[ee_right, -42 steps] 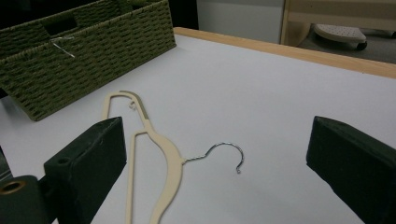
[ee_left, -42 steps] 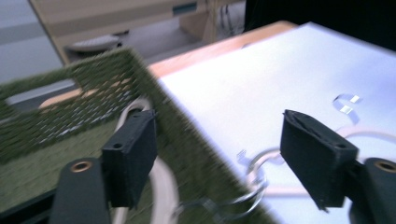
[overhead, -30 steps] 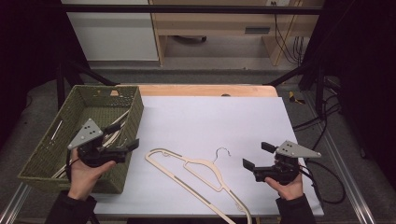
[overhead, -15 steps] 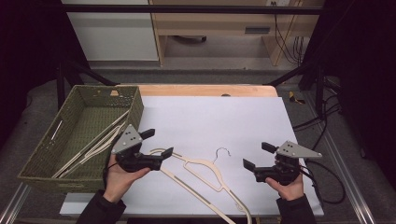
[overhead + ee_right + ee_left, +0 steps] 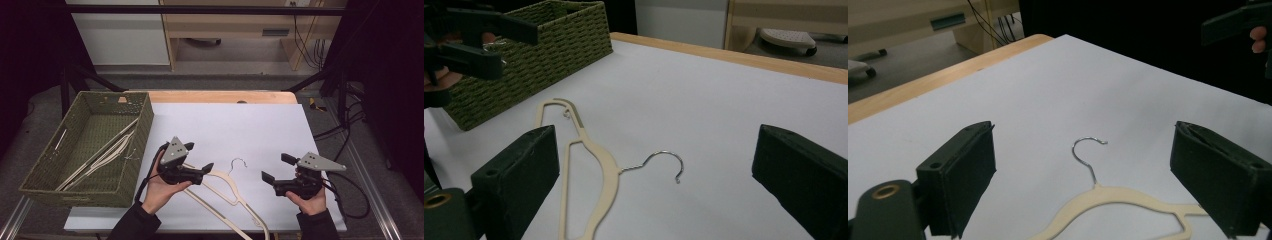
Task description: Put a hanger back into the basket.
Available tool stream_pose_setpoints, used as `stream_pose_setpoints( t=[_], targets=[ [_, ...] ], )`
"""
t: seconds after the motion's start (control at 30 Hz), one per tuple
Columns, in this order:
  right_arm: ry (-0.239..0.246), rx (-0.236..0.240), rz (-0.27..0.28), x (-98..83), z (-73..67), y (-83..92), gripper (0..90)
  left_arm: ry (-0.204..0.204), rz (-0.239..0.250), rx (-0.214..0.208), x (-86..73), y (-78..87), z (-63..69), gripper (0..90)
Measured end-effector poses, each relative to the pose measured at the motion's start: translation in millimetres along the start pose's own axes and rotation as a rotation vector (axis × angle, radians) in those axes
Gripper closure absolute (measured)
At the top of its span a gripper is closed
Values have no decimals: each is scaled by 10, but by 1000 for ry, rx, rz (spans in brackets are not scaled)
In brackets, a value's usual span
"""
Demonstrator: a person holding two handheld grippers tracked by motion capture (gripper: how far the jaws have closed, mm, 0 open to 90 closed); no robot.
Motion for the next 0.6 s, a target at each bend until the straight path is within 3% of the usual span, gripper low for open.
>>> stream_pose_setpoints(
  t=[0.17,0.37,0.6],
  targets=[
    [-1,-2,9,-3,23,21,53,13,-37,-1,-83,-198,49,122],
    [-1,3,8,1,36,36,56,5,-123,14,-237,-480,111,143],
    [-1,1,9,0,32,33,59,20,-164,28,-367,-689,157,214]
  ],
)
Point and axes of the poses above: each handheld gripper's, and its own axes: y roughly backward along the jaws, x roughly out of its top, z roughly to its right, the point moved 2 cm from there along -y, roughly forward along the jaws, and after that the axes turned 14 degrees about z, right-handed, at the moved point
